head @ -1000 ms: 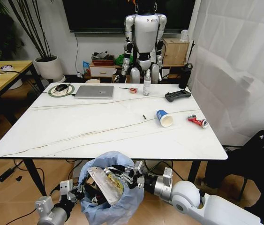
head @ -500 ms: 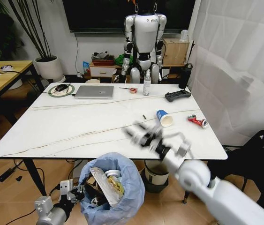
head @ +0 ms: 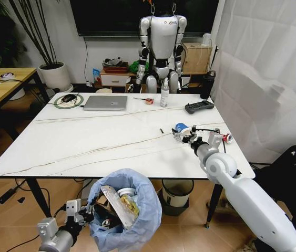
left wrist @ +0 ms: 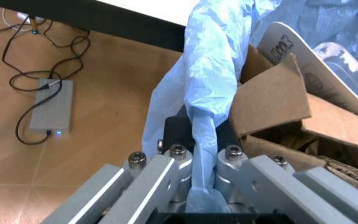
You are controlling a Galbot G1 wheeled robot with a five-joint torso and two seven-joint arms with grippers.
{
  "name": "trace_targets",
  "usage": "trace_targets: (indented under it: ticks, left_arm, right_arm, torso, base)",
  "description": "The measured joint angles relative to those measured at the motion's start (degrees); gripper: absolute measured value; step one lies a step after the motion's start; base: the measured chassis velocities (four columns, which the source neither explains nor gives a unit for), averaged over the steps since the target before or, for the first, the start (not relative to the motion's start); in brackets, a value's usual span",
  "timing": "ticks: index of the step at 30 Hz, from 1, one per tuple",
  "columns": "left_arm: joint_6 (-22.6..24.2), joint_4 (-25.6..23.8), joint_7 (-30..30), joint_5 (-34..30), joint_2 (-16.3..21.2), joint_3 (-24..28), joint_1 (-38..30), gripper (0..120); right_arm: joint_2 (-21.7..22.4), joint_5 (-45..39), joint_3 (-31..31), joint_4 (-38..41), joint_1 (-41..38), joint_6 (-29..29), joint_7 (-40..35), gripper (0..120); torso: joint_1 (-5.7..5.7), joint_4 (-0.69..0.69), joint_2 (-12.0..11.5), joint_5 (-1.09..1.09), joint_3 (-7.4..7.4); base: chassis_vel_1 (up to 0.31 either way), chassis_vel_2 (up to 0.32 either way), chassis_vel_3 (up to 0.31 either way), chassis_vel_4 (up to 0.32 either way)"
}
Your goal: Pick up the trash bin and place the trash from the table into it.
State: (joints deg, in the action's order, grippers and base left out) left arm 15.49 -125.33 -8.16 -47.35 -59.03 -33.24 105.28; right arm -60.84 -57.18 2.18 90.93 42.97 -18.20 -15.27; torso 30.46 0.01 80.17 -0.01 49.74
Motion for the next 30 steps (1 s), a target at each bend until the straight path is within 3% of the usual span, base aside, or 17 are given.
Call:
trace_targets:
  ticks: [14, 30]
  left_arm:
    - [0.0, 0.0, 0.0, 0.1, -0.8, -0.4, 0.5, 0]
    - [0.0, 0.5, 0.0, 0.5, -1.0, 0.0, 0.2, 0]
  right_arm:
    - [-5.7, 2.9, -1.5, -11.2, -4.5, 3.1, 6.8, 99]
    - [-6.1, 4.0, -1.2, -13.5, -5.5, 4.2, 8.2, 42]
  torso:
    - [-0.01, 0.01, 0.0, 0.00, 0.00]
    - [-0.01, 0.00, 0.0, 0.01, 0.00]
  base:
    - [0.000, 0.000, 0.000, 0.000]
    - [0.000, 0.000, 0.000, 0.000]
